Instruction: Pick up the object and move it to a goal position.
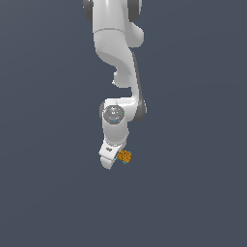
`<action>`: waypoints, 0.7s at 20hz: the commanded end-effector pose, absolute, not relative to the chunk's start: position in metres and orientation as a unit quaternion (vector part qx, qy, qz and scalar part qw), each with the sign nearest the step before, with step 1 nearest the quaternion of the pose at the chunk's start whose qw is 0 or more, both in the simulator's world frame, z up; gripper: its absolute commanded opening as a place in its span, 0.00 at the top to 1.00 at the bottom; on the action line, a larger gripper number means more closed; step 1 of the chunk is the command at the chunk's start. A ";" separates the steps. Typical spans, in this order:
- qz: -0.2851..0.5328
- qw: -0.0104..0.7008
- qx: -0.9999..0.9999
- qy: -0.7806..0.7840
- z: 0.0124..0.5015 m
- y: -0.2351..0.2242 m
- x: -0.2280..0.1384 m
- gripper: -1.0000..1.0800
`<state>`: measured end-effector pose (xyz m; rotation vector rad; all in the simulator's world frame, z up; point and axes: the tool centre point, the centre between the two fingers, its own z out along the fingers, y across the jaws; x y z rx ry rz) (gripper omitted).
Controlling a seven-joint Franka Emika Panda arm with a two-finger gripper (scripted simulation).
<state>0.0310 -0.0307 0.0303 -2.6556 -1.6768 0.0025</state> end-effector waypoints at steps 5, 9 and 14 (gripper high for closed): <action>0.000 0.000 -0.846 -0.534 0.070 -0.035 0.026 1.00; 0.000 -0.001 -0.845 -0.534 0.103 -0.038 0.021 1.00; 0.000 0.000 -0.845 -0.534 0.136 -0.042 0.017 1.00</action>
